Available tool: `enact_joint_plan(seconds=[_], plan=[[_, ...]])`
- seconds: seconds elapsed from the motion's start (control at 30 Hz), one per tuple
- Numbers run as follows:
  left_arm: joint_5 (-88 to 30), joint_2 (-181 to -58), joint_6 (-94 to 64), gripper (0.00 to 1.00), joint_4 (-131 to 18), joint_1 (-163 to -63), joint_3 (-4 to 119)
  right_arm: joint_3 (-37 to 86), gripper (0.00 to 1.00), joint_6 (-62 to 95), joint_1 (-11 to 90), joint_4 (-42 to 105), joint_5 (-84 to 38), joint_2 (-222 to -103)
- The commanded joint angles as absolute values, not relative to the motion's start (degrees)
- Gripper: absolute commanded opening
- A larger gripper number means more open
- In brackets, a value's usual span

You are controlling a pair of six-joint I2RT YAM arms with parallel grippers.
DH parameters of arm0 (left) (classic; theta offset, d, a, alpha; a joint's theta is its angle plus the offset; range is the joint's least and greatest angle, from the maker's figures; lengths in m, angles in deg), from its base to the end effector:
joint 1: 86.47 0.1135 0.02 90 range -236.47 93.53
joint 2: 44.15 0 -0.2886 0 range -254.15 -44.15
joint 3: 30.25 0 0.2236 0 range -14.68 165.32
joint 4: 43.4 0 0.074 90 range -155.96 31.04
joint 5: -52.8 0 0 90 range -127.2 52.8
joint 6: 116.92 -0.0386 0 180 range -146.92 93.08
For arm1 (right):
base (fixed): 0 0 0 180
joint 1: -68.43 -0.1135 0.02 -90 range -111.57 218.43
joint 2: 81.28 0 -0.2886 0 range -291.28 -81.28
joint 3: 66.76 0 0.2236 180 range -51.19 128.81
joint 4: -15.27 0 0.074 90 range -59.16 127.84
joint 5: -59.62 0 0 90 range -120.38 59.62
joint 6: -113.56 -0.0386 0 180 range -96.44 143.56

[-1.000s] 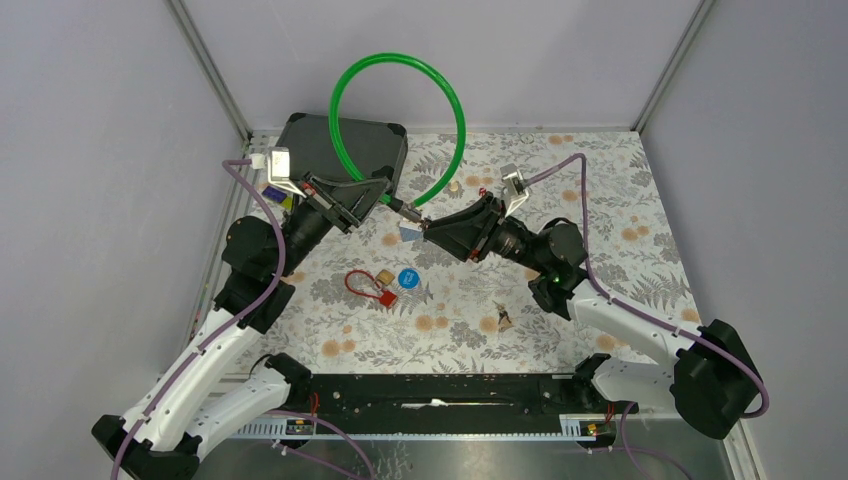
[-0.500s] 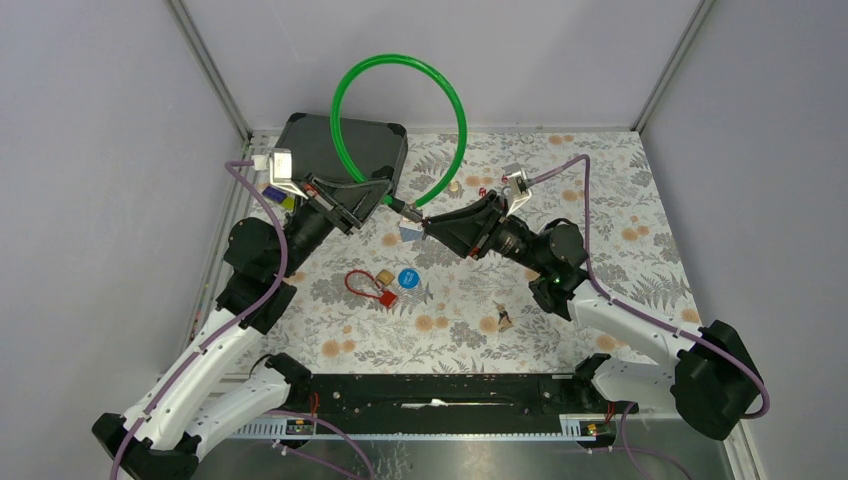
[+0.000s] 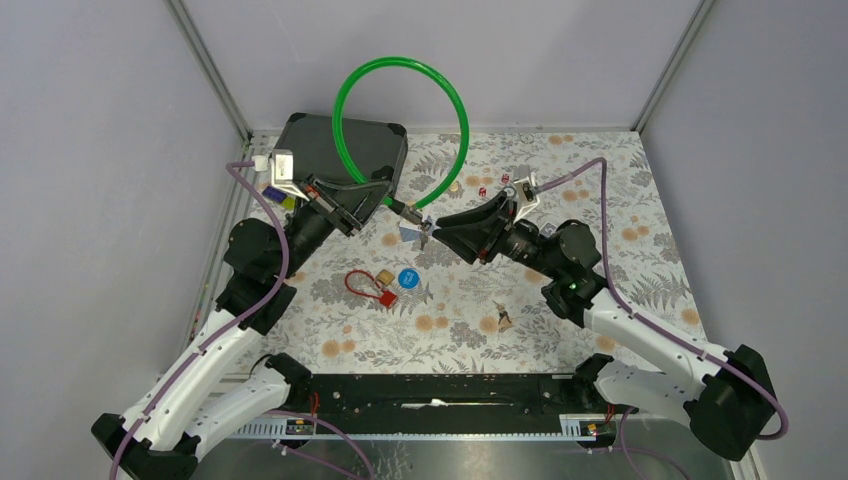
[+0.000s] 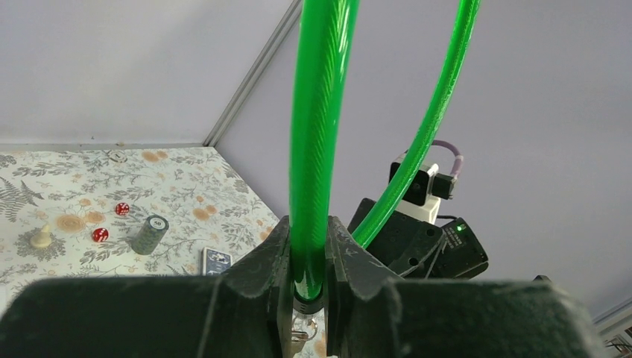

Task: Lock with the key
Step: Lock the lock.

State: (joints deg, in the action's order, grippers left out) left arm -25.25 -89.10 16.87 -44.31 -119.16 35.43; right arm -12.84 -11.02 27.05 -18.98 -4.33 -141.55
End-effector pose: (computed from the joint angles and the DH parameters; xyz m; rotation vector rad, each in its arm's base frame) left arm 0.1051 -0.0769 0.4344 0.0683 1.3371 -1.2756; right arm 0.1352 0.1417 0.3902 -0.5188 1.1428 1.4111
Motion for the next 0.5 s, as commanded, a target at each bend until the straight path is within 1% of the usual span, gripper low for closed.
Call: enact_joint_plan(seconds=[0.0,0.17,0.47], plan=[[-26.36,-87.26,16.19,0.0,-38.85,-119.43,36.59,-8.56,0.44,-3.25,26.6,-10.57,-2.04,-138.61],[-24.99,-87.78,16.49,0.0,-37.66,-119.51,36.47,-9.47,0.41,-2.39,26.67,-14.99,0.39,-138.96],[-21.6,-88.66,17.99,0.0,-34.18,-120.03,36.03,-8.85,0.4,-3.35,26.61,-21.53,0.83,-142.27]])
